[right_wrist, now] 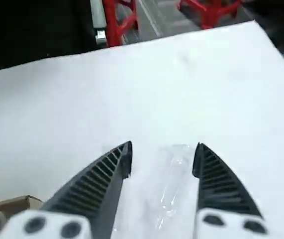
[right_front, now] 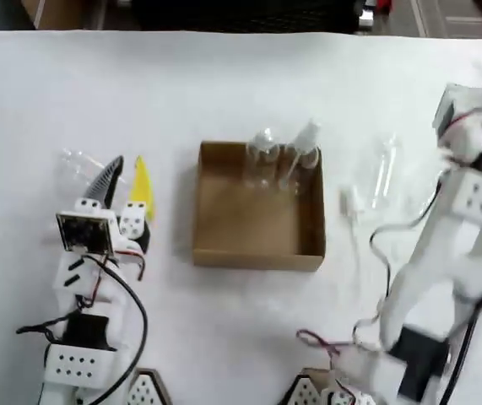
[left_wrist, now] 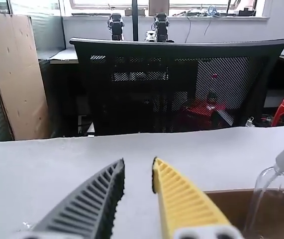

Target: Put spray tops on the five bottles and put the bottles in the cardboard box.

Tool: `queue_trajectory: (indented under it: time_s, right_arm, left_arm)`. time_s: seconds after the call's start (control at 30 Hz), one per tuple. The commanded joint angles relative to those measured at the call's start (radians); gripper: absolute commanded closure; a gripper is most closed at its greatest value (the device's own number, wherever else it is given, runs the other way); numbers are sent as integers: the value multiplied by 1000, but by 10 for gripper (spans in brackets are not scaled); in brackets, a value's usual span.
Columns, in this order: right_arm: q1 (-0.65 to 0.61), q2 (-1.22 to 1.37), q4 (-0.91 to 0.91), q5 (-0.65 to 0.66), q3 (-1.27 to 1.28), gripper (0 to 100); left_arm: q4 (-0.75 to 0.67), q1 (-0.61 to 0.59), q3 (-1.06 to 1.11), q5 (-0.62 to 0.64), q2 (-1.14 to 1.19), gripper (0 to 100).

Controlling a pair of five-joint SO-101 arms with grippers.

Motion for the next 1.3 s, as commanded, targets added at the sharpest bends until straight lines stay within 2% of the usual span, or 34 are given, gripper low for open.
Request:
queue_trajectory:
  time_s: [0.0,0.27,0.63,0.77,1.1,1.27]
  right_arm:
    - [12,255,107,9,-275,821]
    - [-91,734,232,3,-723,821]
    - [-131,1253,225,3,-1201,819]
    - [-131,1359,226,3,-1281,819]
    - [-166,1457,232,12,-1287,832]
    - [-154,1458,232,12,-1289,991]
  left_arm:
    - [-12,41,-8,-80,-10,905]
    - [-14,74,12,-91,-13,906]
    - [-14,73,12,-91,-13,906]
    - [-14,73,12,-91,-13,906]
    - [-14,73,12,-91,-13,906]
    - [-14,73,12,-91,-13,906]
